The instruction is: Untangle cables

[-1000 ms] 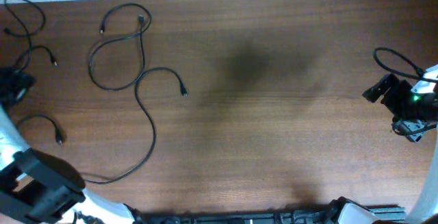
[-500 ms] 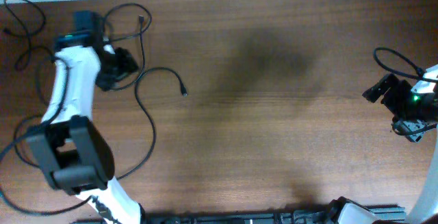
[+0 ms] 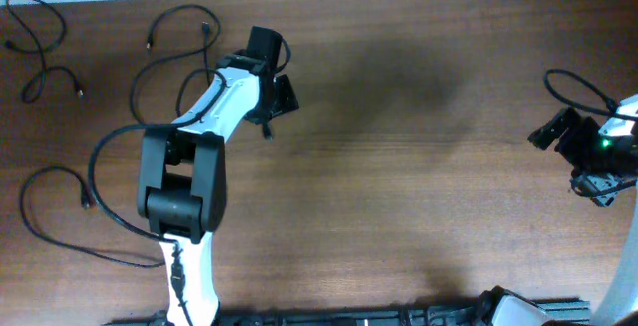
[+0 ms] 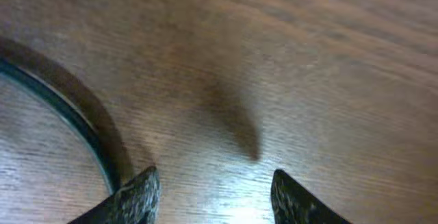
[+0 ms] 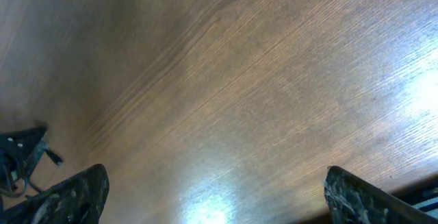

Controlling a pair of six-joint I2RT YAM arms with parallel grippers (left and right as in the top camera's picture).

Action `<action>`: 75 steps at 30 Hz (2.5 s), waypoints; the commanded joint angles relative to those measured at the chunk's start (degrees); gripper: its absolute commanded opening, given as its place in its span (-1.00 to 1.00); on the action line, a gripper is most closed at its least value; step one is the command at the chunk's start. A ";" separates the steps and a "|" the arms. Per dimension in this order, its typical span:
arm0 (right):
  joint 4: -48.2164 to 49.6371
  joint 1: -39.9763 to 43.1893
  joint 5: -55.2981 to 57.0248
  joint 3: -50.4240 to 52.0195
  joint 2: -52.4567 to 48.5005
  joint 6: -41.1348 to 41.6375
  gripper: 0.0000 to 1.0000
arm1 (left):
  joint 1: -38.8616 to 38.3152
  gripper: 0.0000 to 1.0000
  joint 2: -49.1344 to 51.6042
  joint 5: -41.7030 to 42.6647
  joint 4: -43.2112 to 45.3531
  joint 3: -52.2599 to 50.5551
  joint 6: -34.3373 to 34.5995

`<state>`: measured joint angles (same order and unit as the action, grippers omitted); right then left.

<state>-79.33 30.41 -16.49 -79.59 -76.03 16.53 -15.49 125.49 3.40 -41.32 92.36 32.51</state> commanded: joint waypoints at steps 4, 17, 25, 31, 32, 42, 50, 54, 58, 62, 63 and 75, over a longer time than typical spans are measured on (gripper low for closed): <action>0.04 0.26 0.50 -0.83 0.00 0.44 0.97 | 0.15 0.08 1.33 -3.82 -0.46 0.09 1.20; 0.04 0.26 0.50 -0.83 0.00 0.44 0.98 | -0.13 0.17 0.00 -12.92 -15.52 13.42 -1.31; 0.04 0.26 0.52 -0.83 0.00 0.44 0.97 | -0.11 0.10 1.18 -12.92 -16.22 11.04 2.89; 0.04 0.26 0.52 -0.83 0.00 0.44 0.97 | 0.00 -0.09 1.27 -12.76 -13.46 6.71 5.75; 0.04 0.26 0.50 -0.83 0.00 0.44 0.97 | -0.02 -0.15 1.27 -12.17 -13.49 6.40 5.68; 0.04 0.26 0.50 -0.83 0.00 0.44 0.97 | -0.13 -0.06 1.27 -8.02 -13.84 -0.72 5.66; 0.04 0.26 0.50 -0.83 0.00 0.44 0.97 | -0.37 -0.30 1.25 -3.80 -13.22 -1.07 4.68; 0.04 0.26 0.50 -0.83 0.00 0.44 0.97 | 1.51 -0.68 0.63 -3.76 -14.91 2.95 1.07; 0.04 0.26 0.52 -0.83 0.00 0.44 0.97 | 1.95 -0.65 -0.74 -3.78 -16.41 6.10 0.76; 0.04 0.26 0.50 -0.83 0.00 0.44 0.97 | 2.25 -0.53 -3.82 -4.04 -16.81 8.48 -3.96; 0.04 0.26 0.50 -0.83 0.00 0.44 0.97 | 2.60 -0.53 -5.18 -5.25 -17.57 9.27 -3.96; 0.04 0.26 0.52 -0.83 0.00 0.44 0.97 | 8.04 0.06 -18.58 -11.17 -23.26 11.74 -2.84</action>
<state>-79.31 30.41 -16.51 -79.61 -76.09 16.56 -6.17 105.27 -6.85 -64.10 105.03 28.08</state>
